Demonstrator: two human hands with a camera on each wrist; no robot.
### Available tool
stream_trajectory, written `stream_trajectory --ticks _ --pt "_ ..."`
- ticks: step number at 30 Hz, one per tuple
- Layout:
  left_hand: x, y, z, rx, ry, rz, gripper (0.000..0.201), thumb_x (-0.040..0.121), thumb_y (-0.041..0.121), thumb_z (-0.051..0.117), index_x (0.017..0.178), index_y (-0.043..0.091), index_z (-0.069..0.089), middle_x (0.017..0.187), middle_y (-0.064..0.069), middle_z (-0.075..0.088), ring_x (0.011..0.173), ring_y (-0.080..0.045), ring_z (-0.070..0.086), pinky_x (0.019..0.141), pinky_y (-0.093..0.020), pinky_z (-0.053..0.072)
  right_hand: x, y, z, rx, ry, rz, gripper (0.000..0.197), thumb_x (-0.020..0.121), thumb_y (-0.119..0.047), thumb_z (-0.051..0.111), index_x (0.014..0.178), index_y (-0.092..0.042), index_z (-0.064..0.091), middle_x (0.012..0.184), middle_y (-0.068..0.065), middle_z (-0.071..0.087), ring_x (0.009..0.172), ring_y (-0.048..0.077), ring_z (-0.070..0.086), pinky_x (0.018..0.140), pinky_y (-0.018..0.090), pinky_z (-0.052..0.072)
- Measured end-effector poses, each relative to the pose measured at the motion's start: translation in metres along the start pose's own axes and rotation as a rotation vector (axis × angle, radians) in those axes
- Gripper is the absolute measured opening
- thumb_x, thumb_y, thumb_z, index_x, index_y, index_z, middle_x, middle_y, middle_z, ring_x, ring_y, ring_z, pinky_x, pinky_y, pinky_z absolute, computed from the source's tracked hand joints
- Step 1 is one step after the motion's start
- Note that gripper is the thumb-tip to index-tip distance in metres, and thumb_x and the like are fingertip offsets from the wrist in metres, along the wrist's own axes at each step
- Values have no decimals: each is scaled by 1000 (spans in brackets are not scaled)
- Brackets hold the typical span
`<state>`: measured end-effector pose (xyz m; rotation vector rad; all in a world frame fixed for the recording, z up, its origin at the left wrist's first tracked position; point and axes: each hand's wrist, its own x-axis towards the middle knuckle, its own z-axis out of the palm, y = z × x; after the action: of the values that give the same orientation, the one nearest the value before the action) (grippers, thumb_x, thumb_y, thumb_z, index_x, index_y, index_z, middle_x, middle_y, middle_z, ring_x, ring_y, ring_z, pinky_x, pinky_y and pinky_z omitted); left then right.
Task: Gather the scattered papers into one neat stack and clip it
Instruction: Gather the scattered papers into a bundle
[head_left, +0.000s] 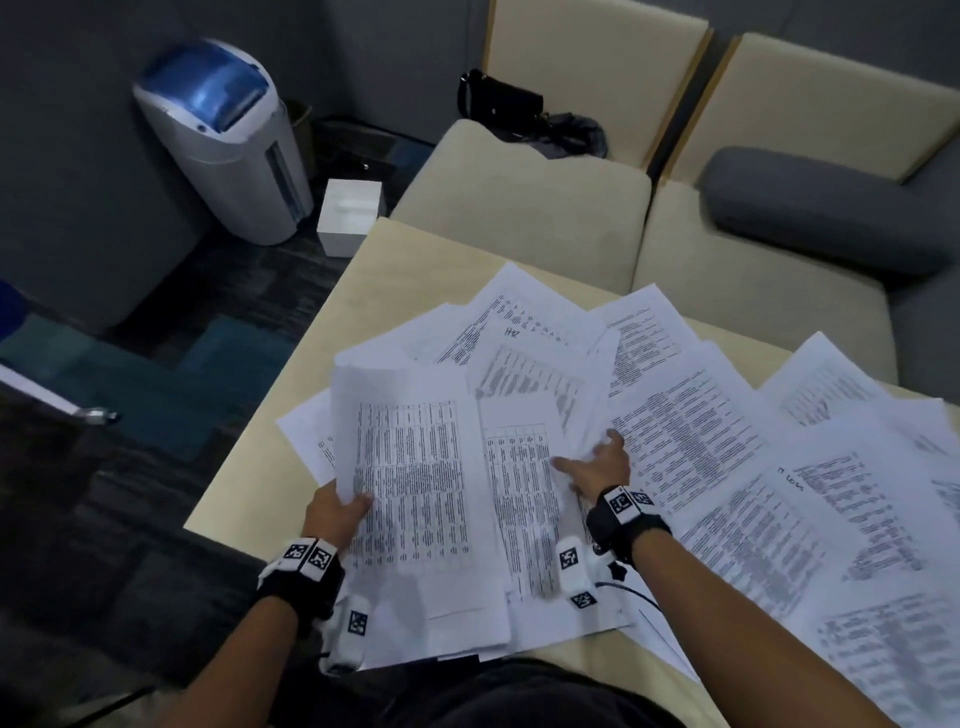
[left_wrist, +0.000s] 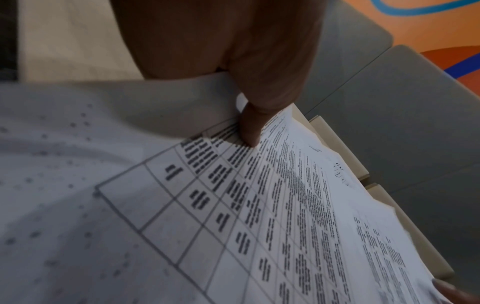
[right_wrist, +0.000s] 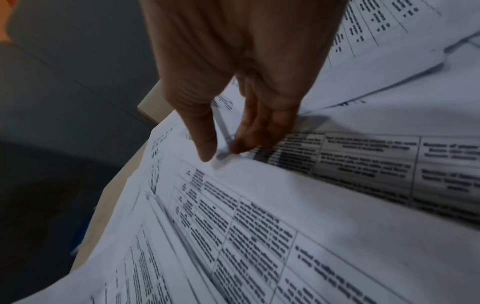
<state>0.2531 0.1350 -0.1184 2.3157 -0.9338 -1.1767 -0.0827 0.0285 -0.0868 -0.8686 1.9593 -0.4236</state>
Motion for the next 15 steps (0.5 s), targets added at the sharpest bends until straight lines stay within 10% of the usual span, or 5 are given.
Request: stream_trajectory --ticks 5,8,15 --pt "4 3 -2 -6 -27 3 22 88 16 67 102 0 61 89 -17 64 81 -29 61 76 -36 50 1 5 17 -11 -217 -25 95 60 -37 90 138 -7 44 119 5 59 113 25 57 100 38 46" --pt "5 2 -2 -19 -29 -1 25 89 18 67 105 0 61 87 -16 64 79 -28 61 74 -34 50 4 9 28 -32 -233 -75 46 64 -31 88 88 -2 63 73 2 56 73 21 55 67 26 44" --pt "3 -1 -3 -103 -32 7 24 87 14 68 105 -1 62 87 -16 65 79 -28 62 75 -35 51 -4 -2 21 -266 -151 -184 32 90 -39 63 81 -16 43 83 2 46 79 16 46 64 25 35"
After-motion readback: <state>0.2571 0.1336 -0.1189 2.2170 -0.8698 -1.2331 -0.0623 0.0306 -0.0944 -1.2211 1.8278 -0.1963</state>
